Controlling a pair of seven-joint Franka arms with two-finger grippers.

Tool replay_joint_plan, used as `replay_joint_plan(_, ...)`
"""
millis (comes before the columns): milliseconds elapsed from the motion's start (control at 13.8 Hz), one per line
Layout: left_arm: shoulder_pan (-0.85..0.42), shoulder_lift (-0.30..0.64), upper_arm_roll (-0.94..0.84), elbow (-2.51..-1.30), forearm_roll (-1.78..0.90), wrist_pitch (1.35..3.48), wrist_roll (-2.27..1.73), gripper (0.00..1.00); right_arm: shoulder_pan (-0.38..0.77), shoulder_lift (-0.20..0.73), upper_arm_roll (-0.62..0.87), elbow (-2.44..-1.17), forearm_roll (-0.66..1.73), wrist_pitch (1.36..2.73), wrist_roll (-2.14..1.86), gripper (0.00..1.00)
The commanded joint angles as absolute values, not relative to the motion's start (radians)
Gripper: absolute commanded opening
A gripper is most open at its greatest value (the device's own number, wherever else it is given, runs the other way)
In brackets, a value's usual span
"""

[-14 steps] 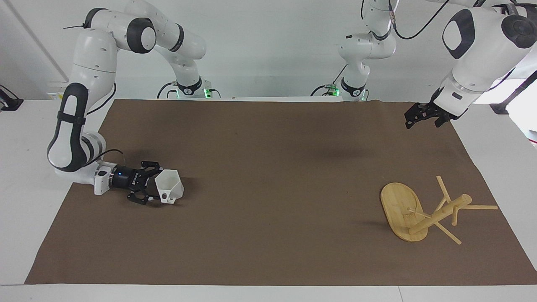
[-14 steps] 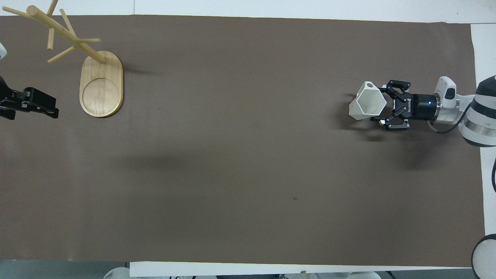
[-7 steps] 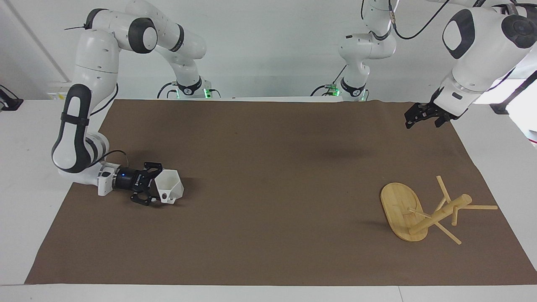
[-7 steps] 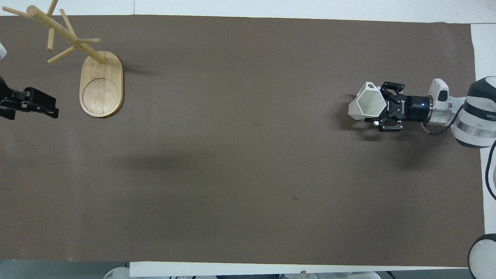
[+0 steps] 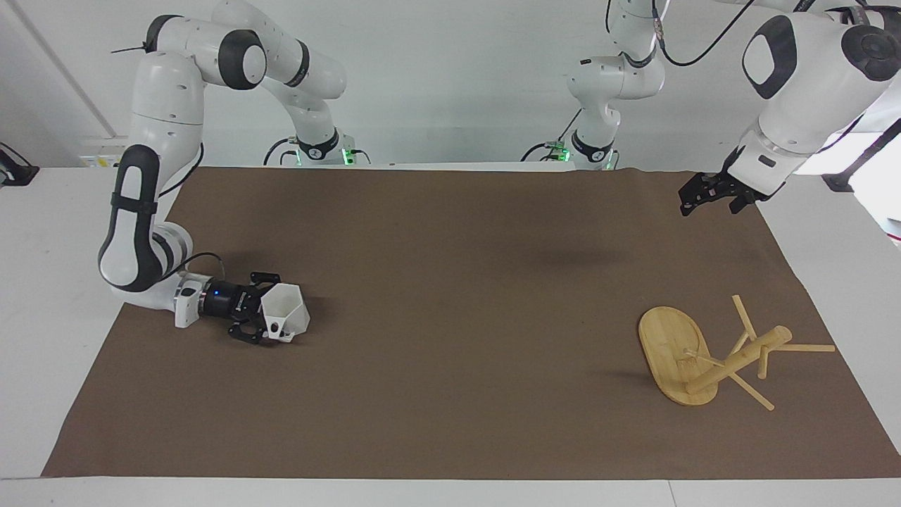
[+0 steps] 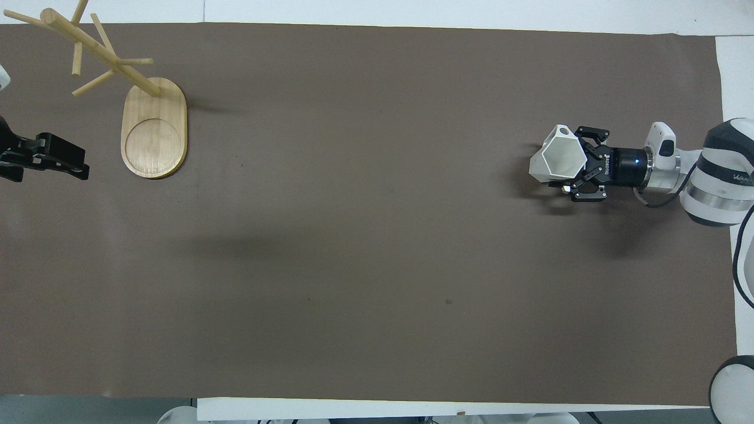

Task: Hang cup on rack
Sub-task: 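Close the right gripper on the white mug's rim, then lift the mug with the right gripper while the left gripper approaches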

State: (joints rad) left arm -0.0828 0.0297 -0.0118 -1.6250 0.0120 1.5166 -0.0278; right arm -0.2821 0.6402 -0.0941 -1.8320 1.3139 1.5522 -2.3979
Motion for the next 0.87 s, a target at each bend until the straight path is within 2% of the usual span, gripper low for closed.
replay_joint_plan(0,-0.077,0.014,-0.014,-1.638,0.023,1.505,-0.026,1.0,-0.278,0.615,-0.083,-1.871,1.335,1.565,-2.428,0.78)
replay_joint_plan(72,-0.077,0.014,-0.014,-1.638,0.023,1.505,-0.026,1.0,-0.276,0.615,-0.081,-1.874,1.335,1.565,-2.428,0.65)
replay_joint_plan(217,-0.077,0.014,-0.014,-1.638,0.023,1.505,-0.026,1.0,-0.273,0.614,-0.081,-1.875,1.335,1.565,-2.425,0.24)
replay_joint_plan(289,-0.077,0.014,-0.014,-1.637,0.023,1.505,-0.026,1.0,-0.272,0.609,-0.08,-1.873,1.335,1.566,-2.421,0.09)
replay_joint_plan(361,-0.077,0.014,-0.014,-1.638,0.023,1.505,-0.026,1.0,-0.261,0.589,-0.074,-1.873,1.335,1.571,-2.407,0.0)
replay_joint_plan(578,-0.077,0.014,-0.014,-1.638,0.023,1.505,-0.026,1.0,-0.239,0.525,-0.028,-1.871,1.335,1.591,-2.289,0.0)
replay_joint_plan(795,-0.077,0.014,-0.014,-1.638,0.023,1.505,-0.026,1.0,-0.238,0.512,0.076,-1.871,1.4,1.658,-2.249,0.0)
